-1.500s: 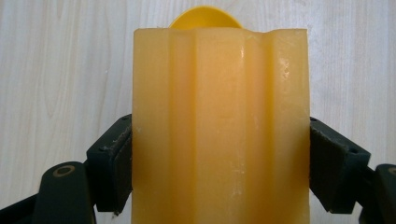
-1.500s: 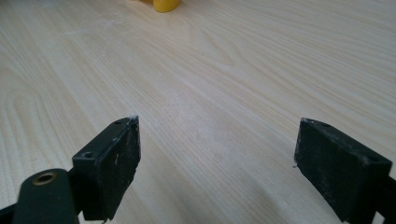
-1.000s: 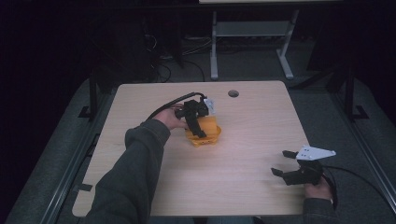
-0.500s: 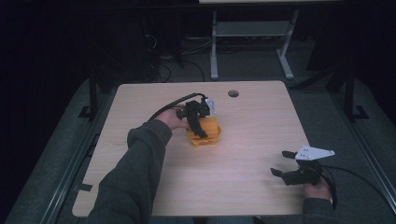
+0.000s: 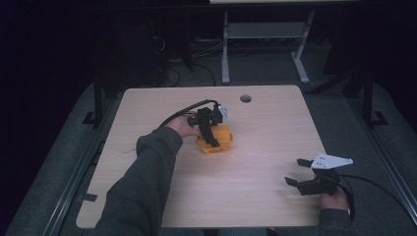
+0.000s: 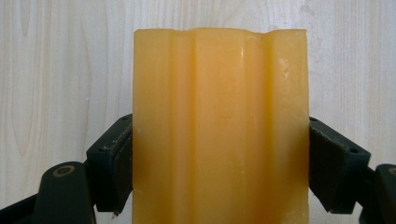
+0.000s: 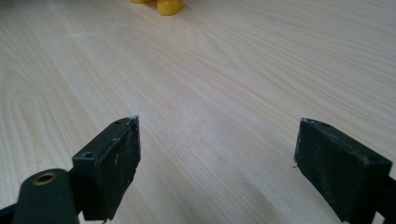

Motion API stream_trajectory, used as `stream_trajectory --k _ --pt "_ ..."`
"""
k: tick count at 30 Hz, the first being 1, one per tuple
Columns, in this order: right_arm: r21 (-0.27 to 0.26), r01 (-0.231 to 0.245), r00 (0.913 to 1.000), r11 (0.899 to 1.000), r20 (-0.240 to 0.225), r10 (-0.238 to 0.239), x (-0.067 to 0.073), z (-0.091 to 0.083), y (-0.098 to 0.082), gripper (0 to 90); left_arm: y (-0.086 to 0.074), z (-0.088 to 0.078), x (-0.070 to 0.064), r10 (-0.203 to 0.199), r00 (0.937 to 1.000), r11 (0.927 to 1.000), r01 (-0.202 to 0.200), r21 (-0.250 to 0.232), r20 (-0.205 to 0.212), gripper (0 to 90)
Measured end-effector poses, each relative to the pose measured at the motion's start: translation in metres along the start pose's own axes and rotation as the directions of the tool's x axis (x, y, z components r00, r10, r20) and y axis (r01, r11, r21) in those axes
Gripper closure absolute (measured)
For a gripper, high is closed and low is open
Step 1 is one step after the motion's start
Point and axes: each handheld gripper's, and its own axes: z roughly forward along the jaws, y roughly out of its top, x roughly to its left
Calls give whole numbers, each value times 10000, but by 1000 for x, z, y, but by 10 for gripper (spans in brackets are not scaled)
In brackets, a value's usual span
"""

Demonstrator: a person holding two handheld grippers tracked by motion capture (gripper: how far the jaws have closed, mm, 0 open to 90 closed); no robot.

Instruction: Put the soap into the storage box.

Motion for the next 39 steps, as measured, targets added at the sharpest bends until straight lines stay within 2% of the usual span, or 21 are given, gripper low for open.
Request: stream_trajectory --k 27,36,39 --pt "47 14 10000 10000 -56 -14 1 1 0 138 -1 -1 0 -122 9999 9999 122 24 -37 203" --pt "42 -23 10000 10000 -91 24 1 2 0 138 -1 -6 -2 -109 9998 9999 109 15 -149 202" --pt "48 -15 10000 10000 -88 15 2 2 0 138 -2 -10 -2 -132 9997 9998 129 -137 -184 193"
